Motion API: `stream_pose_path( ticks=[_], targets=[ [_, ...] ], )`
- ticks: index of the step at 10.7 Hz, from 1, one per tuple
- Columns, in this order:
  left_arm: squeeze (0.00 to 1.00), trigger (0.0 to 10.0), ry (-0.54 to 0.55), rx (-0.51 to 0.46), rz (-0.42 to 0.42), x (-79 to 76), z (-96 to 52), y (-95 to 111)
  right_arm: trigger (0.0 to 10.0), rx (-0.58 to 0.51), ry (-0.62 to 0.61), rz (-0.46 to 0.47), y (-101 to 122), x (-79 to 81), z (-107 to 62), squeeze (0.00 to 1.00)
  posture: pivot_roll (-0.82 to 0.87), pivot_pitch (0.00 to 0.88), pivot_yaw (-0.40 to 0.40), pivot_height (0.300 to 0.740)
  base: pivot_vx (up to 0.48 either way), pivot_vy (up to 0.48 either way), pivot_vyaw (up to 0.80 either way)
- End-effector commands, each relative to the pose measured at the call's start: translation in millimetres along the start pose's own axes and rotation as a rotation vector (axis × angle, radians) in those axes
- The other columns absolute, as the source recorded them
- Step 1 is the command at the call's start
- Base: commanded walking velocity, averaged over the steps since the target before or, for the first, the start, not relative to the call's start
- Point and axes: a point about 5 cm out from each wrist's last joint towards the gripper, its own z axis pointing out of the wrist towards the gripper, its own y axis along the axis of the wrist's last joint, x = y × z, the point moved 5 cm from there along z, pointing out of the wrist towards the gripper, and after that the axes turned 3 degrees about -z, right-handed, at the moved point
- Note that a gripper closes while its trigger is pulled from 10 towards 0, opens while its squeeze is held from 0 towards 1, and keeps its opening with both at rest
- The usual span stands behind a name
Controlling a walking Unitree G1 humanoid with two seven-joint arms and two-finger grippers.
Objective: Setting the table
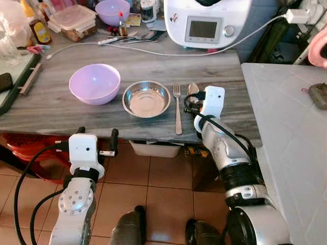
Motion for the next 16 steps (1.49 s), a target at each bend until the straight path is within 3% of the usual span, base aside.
stream_pose_path(
  ticks=[1,8,12,16],
  targets=[
    [0.00,10.0,-0.006,-0.002,0.004,-0.9,-1.7,2,0.3,0.186,-0.080,0.024,-54,-20.5,-2.4,0.00,0.08,0.219,0.045,0.740,0.000,0.000,0.00],
    [0.00,10.0,-0.010,-0.004,0.004,-1.5,-0.8,2,0.2,0.116,-0.100,0.052,-38,-22.4,6.6,0.00,0.08,0.215,0.047,0.740,0.000,0.000,0.00],
    [0.00,10.0,-0.012,-0.004,0.005,-1.5,-0.8,3,1.1,0.083,-0.083,0.051,-30,-18.2,10.7,0.00,0.08,0.217,0.051,0.740,0.000,0.000,0.00],
    [0.00,10.0,-0.011,-0.003,0.005,-1.1,-0.5,3,1.3,0.043,-0.085,0.038,-22,-18.2,13.6,0.00,0.09,0.219,0.052,0.740,0.000,0.000,0.00]
  ],
)
